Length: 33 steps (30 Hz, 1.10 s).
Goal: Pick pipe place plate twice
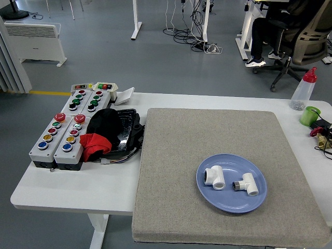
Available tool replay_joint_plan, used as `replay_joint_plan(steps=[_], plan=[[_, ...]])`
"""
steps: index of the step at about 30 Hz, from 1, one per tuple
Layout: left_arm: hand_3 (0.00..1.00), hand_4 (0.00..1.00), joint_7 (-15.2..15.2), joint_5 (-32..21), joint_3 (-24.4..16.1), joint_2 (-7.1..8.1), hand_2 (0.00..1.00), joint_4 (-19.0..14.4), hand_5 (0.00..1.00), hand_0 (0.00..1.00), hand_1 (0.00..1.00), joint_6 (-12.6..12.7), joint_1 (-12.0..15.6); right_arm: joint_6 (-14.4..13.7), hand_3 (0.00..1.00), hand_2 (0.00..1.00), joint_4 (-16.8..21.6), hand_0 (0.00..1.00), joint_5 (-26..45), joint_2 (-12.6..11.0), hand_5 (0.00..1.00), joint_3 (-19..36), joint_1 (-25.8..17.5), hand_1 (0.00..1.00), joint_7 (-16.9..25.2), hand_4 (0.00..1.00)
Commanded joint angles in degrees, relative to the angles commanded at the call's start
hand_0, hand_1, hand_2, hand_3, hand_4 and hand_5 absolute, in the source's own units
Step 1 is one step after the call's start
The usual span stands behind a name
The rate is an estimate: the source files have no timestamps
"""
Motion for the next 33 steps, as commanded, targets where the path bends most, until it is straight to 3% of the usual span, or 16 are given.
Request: replay_joint_plan(steps=[33], plan=[[0.725, 0.633, 0.60, 1.66, -1.30, 0.00, 0.642, -0.16, 0.998, 0.633, 0.608, 0.20, 0.38, 0.23, 0.841, 0.891, -0.26, 0.857, 0.43, 0.01, 0.523, -1.00, -0.48, 0.814, 0.10, 0.616]])
